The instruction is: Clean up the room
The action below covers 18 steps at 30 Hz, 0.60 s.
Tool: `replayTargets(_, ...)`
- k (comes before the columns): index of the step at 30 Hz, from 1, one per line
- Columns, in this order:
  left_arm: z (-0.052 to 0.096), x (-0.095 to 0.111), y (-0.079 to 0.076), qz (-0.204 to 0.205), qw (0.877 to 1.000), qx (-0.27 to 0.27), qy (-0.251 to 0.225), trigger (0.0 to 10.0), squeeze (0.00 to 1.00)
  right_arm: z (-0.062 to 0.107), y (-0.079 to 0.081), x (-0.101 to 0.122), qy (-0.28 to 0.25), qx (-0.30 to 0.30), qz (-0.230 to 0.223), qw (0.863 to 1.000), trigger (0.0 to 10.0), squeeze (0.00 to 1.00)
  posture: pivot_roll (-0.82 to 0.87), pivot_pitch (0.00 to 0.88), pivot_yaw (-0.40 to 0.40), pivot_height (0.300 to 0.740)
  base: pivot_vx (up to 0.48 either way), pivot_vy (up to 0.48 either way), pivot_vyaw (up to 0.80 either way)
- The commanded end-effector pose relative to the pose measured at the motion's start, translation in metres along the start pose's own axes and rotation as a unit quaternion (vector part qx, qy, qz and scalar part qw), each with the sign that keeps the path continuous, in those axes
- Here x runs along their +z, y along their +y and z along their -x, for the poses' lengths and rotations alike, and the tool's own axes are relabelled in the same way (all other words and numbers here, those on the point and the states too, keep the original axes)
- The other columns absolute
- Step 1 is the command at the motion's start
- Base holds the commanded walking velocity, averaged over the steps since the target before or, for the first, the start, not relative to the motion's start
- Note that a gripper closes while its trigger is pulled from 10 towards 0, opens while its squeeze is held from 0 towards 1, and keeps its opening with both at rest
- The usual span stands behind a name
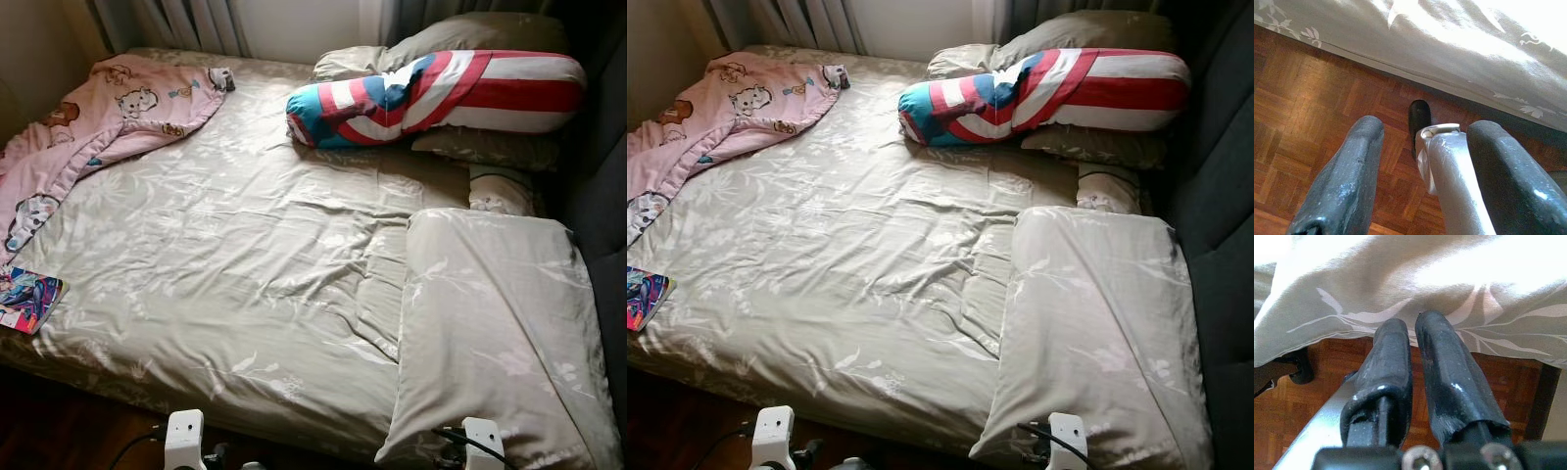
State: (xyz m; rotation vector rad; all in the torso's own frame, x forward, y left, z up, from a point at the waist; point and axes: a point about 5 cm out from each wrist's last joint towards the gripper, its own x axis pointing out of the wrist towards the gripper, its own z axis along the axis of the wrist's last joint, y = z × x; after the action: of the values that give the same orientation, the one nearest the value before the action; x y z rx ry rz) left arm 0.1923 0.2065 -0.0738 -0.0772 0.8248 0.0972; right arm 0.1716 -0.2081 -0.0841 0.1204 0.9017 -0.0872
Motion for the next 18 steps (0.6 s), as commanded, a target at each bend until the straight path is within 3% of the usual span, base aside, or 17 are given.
replayTargets(1, 0.002, -0.007, 0.003, -0.003, 1.0, 0.002, 0.014, 10.0, 0.0, 0.002, -0.001, -0.01, 0.015, -0.002, -0.007, 1.0, 10.0, 0.0, 0.02, 0.163, -0.008, 0.74, 0.0, 0.285, 0.0)
replayTargets(18, 0.002, -0.006, 0.006, -0.008, 1.0, 0.001, 0.015, 10.0, 0.0, -0.001, 0.012, -0.007, 0.014, 0.005, -0.004, 1.0, 10.0, 0.0, 0.03, 0.168, -0.005, 0.74, 0.0, 0.42, 0.0)
